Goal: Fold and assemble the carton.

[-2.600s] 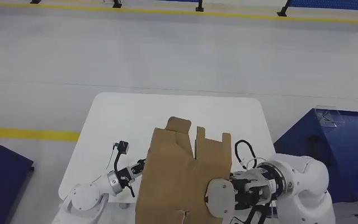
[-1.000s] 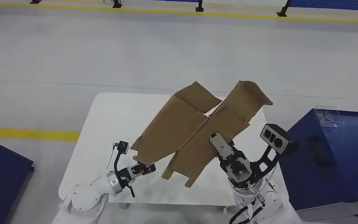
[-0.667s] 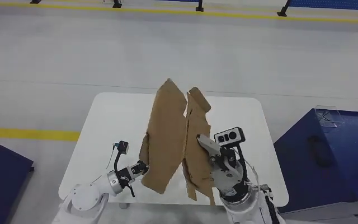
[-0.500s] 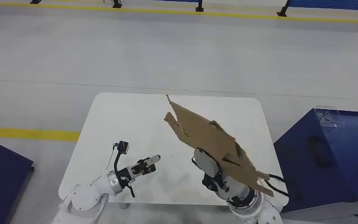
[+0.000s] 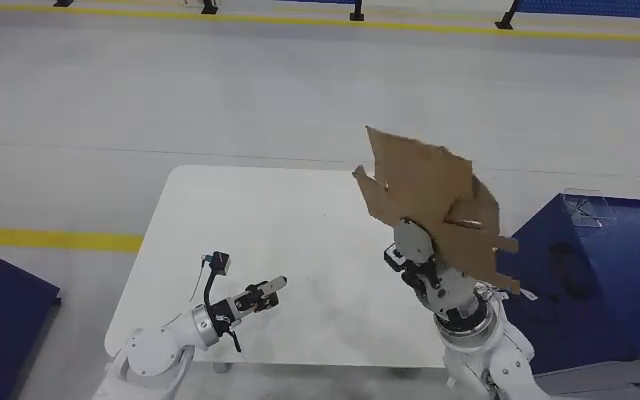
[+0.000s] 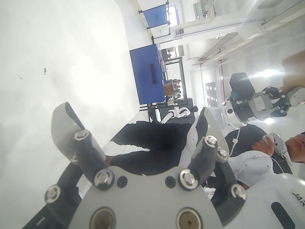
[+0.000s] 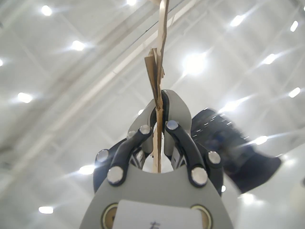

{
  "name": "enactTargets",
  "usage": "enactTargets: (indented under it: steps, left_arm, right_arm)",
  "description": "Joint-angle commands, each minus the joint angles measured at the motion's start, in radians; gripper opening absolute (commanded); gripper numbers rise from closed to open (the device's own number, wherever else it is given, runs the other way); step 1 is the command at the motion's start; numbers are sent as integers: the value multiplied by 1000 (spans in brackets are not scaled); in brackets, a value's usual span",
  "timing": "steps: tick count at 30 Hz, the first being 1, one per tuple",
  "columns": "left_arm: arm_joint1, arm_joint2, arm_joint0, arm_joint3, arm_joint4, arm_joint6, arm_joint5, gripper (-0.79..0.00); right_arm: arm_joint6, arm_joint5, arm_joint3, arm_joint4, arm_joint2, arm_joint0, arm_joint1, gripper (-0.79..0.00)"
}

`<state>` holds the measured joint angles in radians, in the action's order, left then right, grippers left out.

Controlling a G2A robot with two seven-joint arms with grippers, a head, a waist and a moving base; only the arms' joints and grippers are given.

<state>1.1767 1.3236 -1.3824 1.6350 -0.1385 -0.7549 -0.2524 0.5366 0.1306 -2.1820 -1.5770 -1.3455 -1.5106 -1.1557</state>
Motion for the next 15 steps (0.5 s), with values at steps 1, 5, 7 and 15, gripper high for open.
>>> enactTargets:
  steps: [1,5,7,15]
  left_arm:
    - [-4,17,-1,12,9,9,4,0]
    - [-11,59,5,24,-9,-5,58,0]
    - [-15,81,14,34,-46,-27,96,0]
    - [-25,104,47,47,-103,-120,170,0]
  right_arm:
    - [46,-105,68,397,-2,-4,3,-785]
    - [106,-184,192,749,-50,20,16,-785]
    - [123,-218,236,897,-59,19,22,-785]
    - [134,-252,333,1129,-32,29,28,-785]
